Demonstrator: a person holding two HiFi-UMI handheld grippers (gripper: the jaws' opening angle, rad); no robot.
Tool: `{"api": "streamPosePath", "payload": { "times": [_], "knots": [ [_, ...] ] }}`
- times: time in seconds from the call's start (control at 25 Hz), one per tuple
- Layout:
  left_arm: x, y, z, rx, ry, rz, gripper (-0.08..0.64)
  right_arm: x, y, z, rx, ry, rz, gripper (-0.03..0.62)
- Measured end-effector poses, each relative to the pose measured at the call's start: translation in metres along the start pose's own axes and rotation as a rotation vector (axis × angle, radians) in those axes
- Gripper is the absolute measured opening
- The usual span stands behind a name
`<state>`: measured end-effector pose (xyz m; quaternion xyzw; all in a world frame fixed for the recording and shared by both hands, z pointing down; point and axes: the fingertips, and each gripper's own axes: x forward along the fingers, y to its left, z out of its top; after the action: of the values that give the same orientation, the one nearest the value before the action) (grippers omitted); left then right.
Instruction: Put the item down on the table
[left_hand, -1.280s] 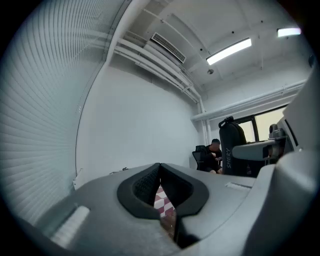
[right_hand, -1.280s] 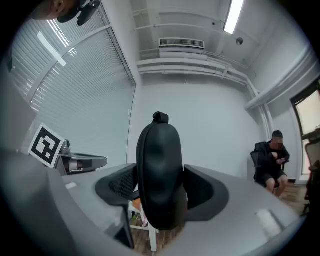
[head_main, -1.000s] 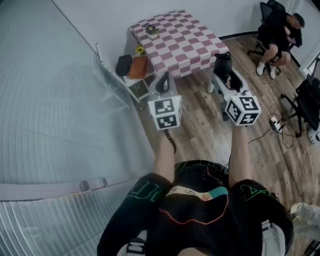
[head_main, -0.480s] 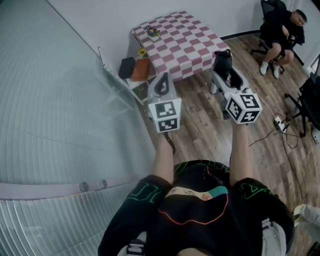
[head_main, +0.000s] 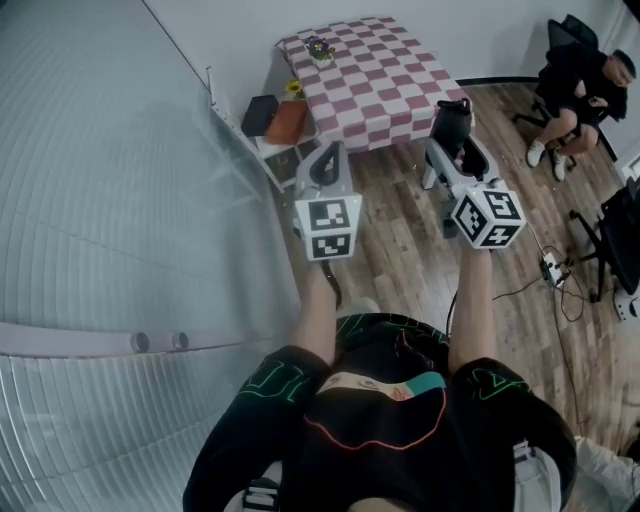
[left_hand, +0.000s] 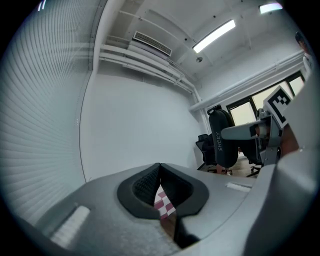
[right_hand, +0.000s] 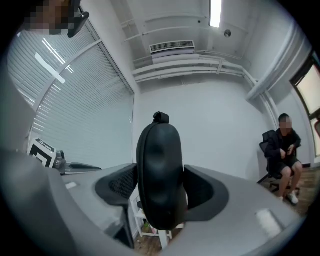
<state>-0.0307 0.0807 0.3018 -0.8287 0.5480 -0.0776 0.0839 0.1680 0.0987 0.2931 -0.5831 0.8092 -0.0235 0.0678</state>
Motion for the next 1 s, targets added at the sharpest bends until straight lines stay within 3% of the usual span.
{"api": "streamPosePath", "payload": {
  "times": [0.16, 0.52, 0.76, 1.0],
  "knots": [
    [-0.005, 0.008, -0.007, -0.019, 0.023, 0.032, 0.009, 0.006, 0.008, -0.007, 0.002, 0.026, 0.041, 0.291],
    [0.017, 0.011, -0.01, -0.01, 0.023, 0.026, 0.009, 0.033, 0.004, -0.018, 0.034, 0.027, 0.077, 0.291],
    [0.071, 0.027, -0.025, -0.036, 0.012, -0.001, 0.009, 0.078, -0.023, -0.029, 0.033, 0.022, 0.042, 0.291],
    [0.148, 0.065, -0.048, -0.114, 0.052, 0.005, 0.009, 0.142, -0.036, -0.043, 0.004, 0.039, 0.039, 0.291]
  ]
}}
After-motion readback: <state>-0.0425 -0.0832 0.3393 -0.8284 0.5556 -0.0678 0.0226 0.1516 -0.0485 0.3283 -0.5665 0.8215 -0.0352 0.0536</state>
